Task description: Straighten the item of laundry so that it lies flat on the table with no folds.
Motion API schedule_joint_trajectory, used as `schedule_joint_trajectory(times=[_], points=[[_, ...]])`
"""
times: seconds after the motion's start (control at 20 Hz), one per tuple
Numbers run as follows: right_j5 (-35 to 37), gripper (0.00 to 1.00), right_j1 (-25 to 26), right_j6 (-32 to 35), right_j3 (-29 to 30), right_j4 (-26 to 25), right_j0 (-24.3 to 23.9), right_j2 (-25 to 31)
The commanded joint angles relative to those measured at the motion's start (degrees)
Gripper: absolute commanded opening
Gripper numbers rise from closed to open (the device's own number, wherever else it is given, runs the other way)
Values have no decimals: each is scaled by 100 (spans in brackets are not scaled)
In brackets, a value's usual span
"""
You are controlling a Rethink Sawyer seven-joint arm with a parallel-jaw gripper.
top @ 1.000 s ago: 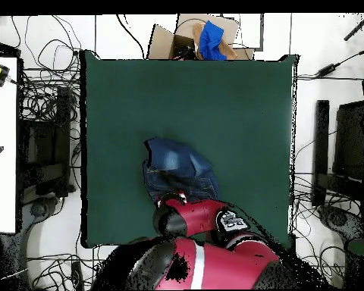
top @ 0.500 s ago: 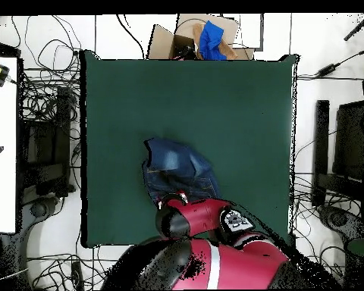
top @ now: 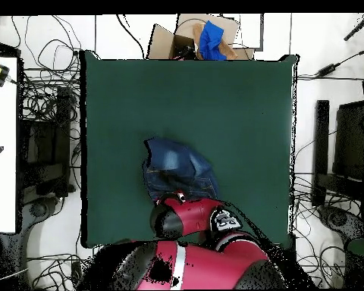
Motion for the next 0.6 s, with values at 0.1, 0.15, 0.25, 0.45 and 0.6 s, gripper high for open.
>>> schedule_joint_trajectory(times=[0.1, 0.15, 0.25, 0.45, 0.6], points=[[327, 0, 961, 906, -1411, 678, -9, 341], [282, 0, 969, 891, -1401, 663, -24, 360], [-107, 0, 1019, 903, -1372, 567, -13, 348], [-408, 0, 1056, 924, -1351, 516, 74, 273], [-348, 0, 1047, 902, -1360, 513, 64, 318]])
